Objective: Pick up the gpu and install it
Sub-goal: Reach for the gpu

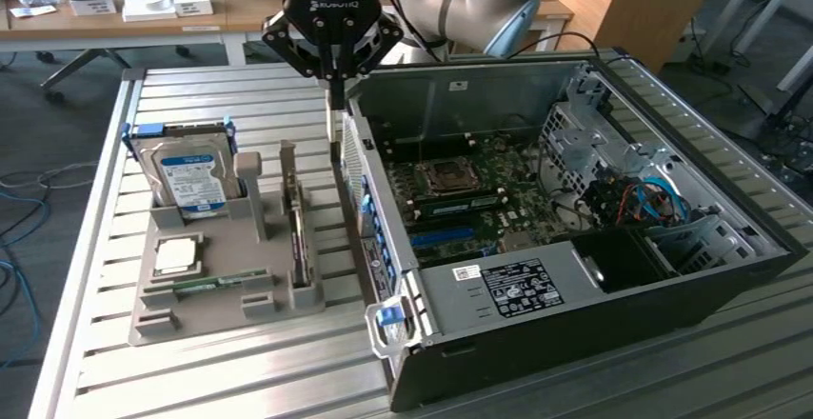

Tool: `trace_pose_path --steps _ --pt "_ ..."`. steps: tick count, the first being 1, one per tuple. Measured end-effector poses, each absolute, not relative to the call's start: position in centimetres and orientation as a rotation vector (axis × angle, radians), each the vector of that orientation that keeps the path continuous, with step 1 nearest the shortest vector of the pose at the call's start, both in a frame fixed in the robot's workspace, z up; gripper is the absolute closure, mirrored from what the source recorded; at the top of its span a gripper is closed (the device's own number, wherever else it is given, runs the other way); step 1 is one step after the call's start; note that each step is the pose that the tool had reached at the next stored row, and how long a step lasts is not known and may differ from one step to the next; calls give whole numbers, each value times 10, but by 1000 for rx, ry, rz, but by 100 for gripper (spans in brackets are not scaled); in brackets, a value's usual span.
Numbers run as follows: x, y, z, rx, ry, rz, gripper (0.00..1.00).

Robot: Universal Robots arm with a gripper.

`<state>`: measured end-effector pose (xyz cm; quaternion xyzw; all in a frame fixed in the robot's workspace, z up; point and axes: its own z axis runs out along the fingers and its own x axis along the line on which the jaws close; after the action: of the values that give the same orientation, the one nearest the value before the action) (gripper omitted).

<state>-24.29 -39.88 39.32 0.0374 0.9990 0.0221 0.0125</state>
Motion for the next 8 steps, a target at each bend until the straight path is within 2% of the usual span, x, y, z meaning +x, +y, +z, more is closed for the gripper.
trace_pose_path --steps 8 --pt "-244 -399 393 117 3114 69 89"
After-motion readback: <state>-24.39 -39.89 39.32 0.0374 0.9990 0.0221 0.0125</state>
